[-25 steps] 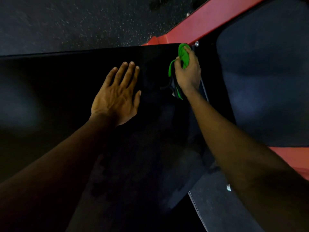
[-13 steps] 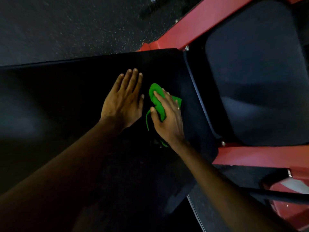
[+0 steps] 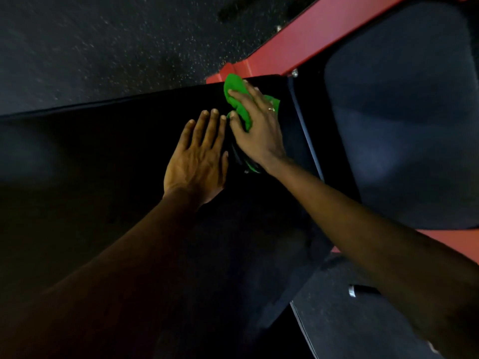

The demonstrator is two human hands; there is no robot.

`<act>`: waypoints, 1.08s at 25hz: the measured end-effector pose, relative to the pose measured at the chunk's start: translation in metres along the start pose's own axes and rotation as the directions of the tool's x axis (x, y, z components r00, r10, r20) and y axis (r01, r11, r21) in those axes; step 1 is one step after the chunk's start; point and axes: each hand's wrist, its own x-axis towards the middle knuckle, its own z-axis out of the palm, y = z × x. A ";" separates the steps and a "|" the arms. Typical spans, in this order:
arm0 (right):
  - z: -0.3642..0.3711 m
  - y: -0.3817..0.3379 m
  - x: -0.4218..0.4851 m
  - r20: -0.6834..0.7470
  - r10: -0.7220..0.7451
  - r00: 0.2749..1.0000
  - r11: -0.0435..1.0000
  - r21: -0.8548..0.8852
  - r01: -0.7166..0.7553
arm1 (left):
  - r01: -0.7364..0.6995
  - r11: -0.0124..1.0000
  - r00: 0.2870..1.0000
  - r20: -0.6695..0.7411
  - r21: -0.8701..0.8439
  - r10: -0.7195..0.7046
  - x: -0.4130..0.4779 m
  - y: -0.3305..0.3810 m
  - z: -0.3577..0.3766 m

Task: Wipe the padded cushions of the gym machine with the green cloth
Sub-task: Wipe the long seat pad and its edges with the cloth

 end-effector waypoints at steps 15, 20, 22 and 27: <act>-0.014 0.057 -0.051 -0.228 0.502 0.834 0.865 0.123 -0.487 | 0.016 0.999 1.000 0.001 -0.041 -0.016 0.000 0.000 -0.001; -0.009 0.055 -0.065 -0.293 0.552 0.780 0.832 0.133 -0.539 | 0.005 0.999 1.000 -0.003 -0.042 -0.005 -0.001 0.000 -0.001; -0.009 0.062 -0.030 -0.309 0.523 0.794 0.849 0.108 -0.517 | 0.001 1.000 1.000 0.005 -0.028 -0.001 -0.001 0.002 -0.001; -0.017 0.069 -0.014 -0.239 0.509 0.827 0.860 0.103 -0.500 | 0.004 1.000 1.000 -0.017 0.012 -0.004 -0.001 0.000 0.004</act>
